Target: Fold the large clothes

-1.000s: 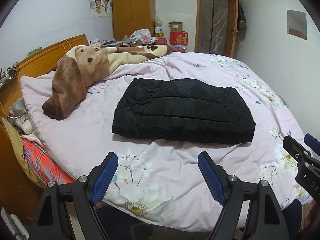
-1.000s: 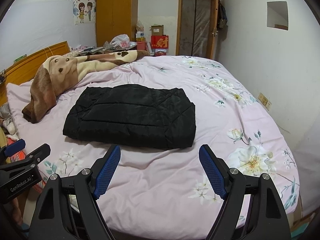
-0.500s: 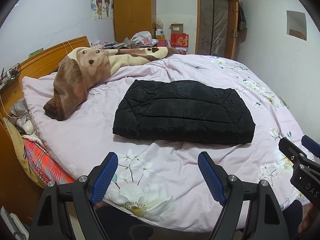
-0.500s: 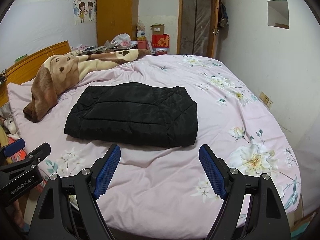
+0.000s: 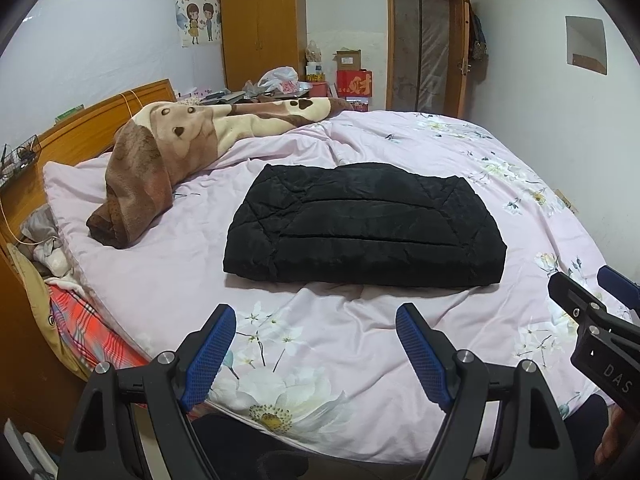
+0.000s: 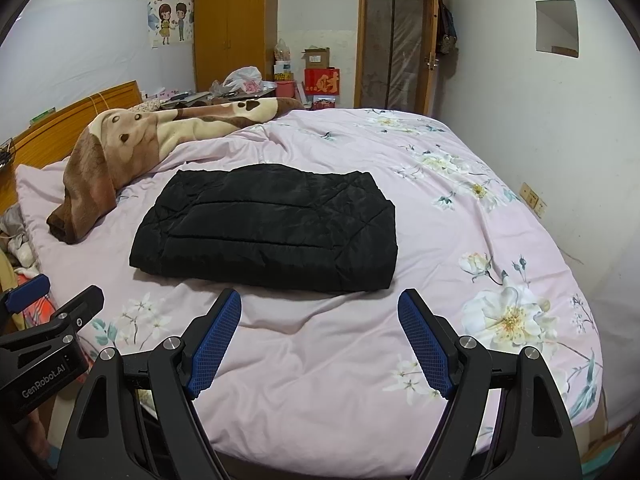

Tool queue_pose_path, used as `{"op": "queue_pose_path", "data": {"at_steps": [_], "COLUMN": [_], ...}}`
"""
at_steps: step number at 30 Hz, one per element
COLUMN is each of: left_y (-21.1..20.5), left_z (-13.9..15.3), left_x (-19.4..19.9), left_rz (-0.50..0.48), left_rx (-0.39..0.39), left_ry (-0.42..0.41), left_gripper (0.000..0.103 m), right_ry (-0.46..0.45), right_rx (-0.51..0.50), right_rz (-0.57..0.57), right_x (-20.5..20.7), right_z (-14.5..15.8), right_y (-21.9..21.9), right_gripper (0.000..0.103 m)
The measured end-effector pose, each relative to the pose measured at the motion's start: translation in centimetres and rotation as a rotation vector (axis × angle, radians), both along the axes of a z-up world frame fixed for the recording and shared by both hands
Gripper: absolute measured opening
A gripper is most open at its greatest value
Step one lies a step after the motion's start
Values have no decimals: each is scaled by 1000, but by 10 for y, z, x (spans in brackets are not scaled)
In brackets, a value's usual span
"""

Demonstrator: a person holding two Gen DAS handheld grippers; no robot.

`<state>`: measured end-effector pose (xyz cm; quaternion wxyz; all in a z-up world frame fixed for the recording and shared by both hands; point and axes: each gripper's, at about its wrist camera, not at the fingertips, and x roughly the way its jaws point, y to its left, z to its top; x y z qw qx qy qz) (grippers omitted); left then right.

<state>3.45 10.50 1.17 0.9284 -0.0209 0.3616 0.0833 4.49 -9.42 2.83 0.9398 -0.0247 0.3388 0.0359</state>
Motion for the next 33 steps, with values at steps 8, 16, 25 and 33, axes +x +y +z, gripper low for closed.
{"op": "queue_pose_path", "data": {"at_steps": [8,16,25,33], "left_y": [-1,0,-4,-4], "left_z": [-2,-3,-4,-4], "left_x": [-2,-3,-5,-5], "left_rz": [2,-2,-1,1], "left_rx": [-5,-9,0,0], "left_ry": [4,4,1,4], "left_gripper": [82,82,82,82], "right_ry": [-1,0,2,4], "right_rx": [-1,1,1,0], "right_rz": [-1,-2,-1,-1], "right_x": [-1,0,-2,-2], "right_z": [0,0,1,1], "right_y": [1,1,2,2], "right_gripper": [80,80,80,80]}}
